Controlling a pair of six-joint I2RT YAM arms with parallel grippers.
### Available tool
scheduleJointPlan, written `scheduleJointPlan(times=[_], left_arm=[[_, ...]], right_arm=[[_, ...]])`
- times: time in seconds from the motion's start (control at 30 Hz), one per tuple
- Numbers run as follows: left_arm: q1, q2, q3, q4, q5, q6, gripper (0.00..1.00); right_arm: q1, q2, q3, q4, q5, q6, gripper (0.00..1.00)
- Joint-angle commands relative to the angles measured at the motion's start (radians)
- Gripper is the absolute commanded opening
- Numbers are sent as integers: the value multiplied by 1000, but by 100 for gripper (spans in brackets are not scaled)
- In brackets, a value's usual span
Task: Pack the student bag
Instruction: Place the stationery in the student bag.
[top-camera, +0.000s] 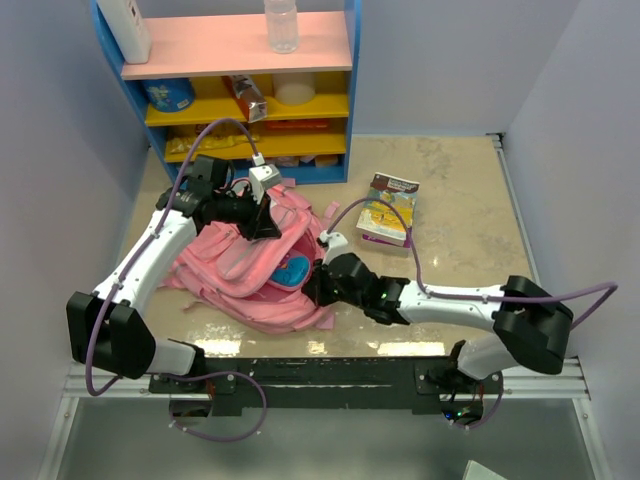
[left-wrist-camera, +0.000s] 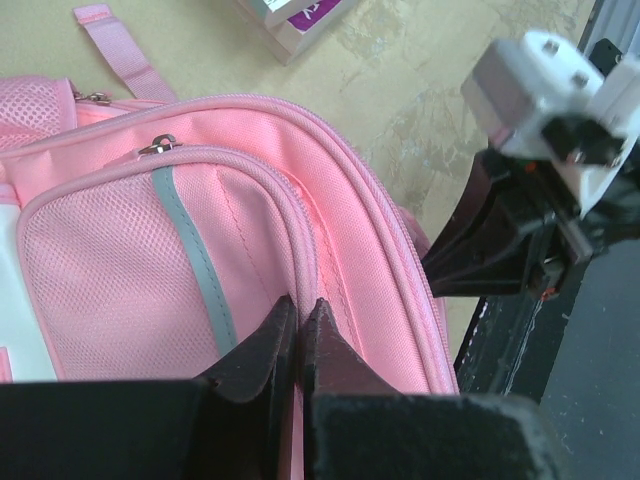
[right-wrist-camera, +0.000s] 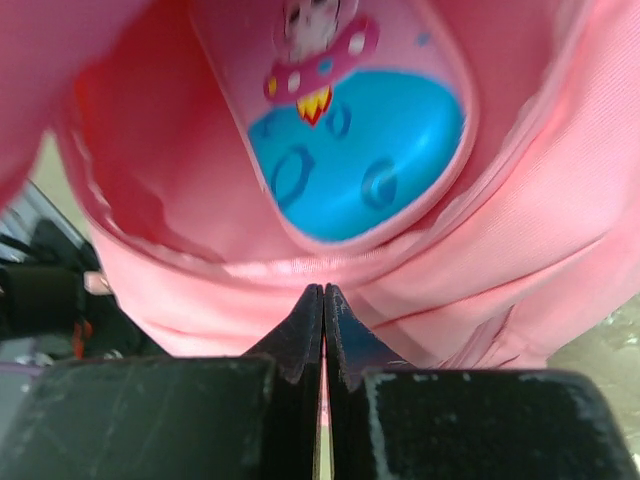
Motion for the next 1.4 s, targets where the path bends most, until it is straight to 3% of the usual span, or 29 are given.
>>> scheduleJointPlan(times=[0.0,0.2,0.47,0.57,0.67,0.8,0.9,1.0,1.1,1.37], left_arm=[[-6,-17,10,104,90,3,0],[-6,-20,13,90,107,9,0],[-6,-16,5,87,104,15,0],[-8,-14,4,90,108,14,0],[-6,-11,-1,118,104,-1,0],[-24,26,2,253,-11,-101,0],[-45,112,70,326,-156,-216,0],[-58,176,97,402,-255,-346,0],[-81,221,96,408,-344,-399,0],[-78,198,-11,481,-416,-480,0]], right_arm=[[43,34,60,-31,96,-56,0],[52,149,165,-106,223,-72,0],[68,265,275,78,254,-139,0],[87,244,238,193,254,-184,0],[94,181,179,187,281,-202,0],[173,-25,103,63,381,-201,26],[259,-142,85,-90,513,-155,36],[308,-178,111,-193,527,-93,43],[339,-120,213,-293,485,-37,46],[353,272,499,-411,406,-12,51]])
